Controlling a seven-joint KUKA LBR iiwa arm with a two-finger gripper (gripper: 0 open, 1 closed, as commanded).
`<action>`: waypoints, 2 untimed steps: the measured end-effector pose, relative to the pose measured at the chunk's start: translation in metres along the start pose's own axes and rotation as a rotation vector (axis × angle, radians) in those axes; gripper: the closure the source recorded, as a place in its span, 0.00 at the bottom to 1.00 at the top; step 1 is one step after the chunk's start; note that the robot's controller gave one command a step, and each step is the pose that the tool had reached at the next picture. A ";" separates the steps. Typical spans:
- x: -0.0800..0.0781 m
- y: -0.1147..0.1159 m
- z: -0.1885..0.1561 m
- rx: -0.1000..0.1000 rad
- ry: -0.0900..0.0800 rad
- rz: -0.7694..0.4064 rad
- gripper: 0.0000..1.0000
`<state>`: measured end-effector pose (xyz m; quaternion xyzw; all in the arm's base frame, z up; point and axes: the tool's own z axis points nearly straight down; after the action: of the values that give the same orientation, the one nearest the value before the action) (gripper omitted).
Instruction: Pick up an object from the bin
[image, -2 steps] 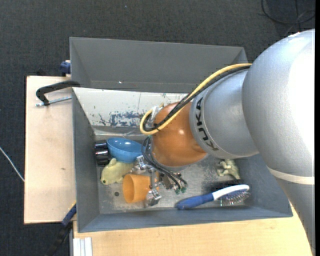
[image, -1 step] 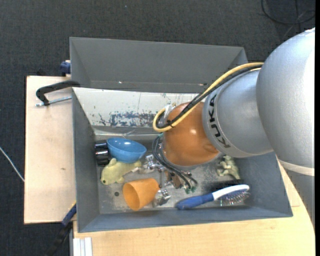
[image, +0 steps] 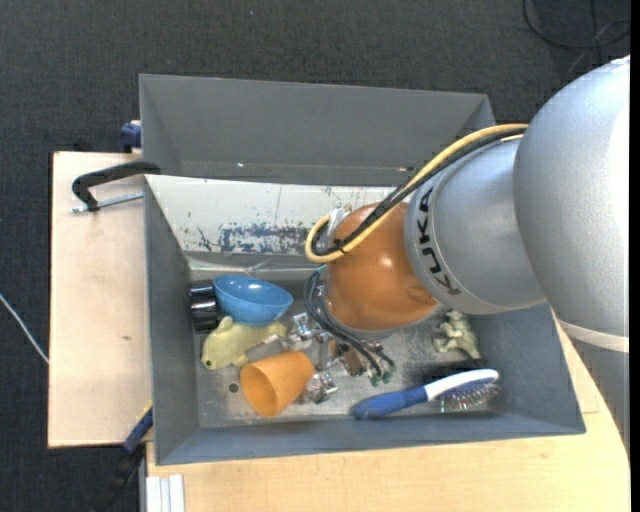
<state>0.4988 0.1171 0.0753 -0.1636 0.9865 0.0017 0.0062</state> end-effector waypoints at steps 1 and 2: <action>-0.003 0.001 -0.073 0.001 0.001 0.000 1.00; -0.005 0.002 -0.087 0.001 0.005 0.000 1.00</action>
Offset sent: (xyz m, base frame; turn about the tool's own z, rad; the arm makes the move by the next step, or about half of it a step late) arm 0.0000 0.0000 0.0677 0.0000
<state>0.5022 0.1198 0.1622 -0.1636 0.9865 0.0008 0.0039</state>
